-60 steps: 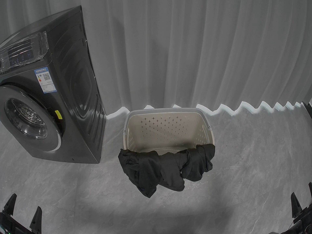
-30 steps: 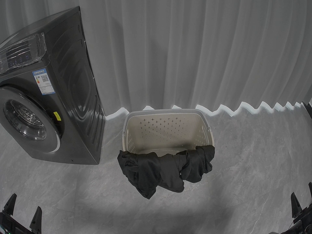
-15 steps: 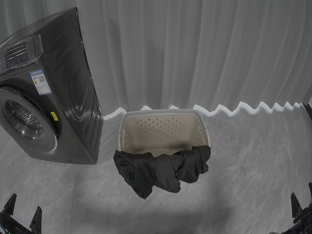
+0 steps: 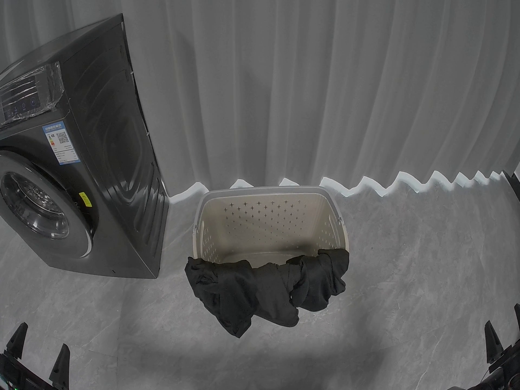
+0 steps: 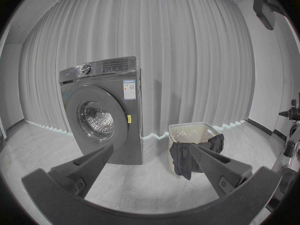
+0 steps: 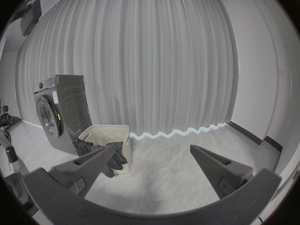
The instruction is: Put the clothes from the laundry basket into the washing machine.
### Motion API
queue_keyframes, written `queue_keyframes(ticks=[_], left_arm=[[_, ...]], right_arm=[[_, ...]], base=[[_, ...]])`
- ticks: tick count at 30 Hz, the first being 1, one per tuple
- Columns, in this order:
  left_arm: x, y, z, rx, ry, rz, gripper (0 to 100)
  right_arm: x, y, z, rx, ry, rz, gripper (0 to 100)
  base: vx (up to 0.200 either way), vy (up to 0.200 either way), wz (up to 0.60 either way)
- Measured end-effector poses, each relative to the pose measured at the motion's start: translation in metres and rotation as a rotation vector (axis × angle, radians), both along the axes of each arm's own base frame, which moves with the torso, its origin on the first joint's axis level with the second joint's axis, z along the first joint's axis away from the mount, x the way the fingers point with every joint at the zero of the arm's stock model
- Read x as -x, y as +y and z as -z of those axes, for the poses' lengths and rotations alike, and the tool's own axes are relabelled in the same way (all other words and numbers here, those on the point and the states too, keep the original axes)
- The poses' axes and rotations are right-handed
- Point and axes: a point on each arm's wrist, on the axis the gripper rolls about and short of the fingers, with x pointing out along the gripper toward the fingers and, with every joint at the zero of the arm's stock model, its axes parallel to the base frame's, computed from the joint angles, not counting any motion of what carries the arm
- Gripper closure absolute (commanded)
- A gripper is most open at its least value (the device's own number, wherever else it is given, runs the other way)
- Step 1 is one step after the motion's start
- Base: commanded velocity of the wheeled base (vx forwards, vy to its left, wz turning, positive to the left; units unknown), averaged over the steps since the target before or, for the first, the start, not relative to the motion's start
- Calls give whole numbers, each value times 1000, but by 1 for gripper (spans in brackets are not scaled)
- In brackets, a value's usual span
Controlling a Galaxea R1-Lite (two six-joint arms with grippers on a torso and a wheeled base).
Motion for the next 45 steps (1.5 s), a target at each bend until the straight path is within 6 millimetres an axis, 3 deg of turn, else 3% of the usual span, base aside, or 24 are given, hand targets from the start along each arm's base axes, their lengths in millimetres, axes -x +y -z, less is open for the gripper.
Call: queue_keyframes(ticks=[37, 45], left_arm=[[0, 0, 0, 0, 0, 0, 0], [0, 0, 0, 0, 0, 0, 0]], right_arm=[[0, 0, 0, 0, 0, 0, 0], [0, 0, 0, 0, 0, 0, 0]], base=[[59, 0, 0], [200, 0, 0]])
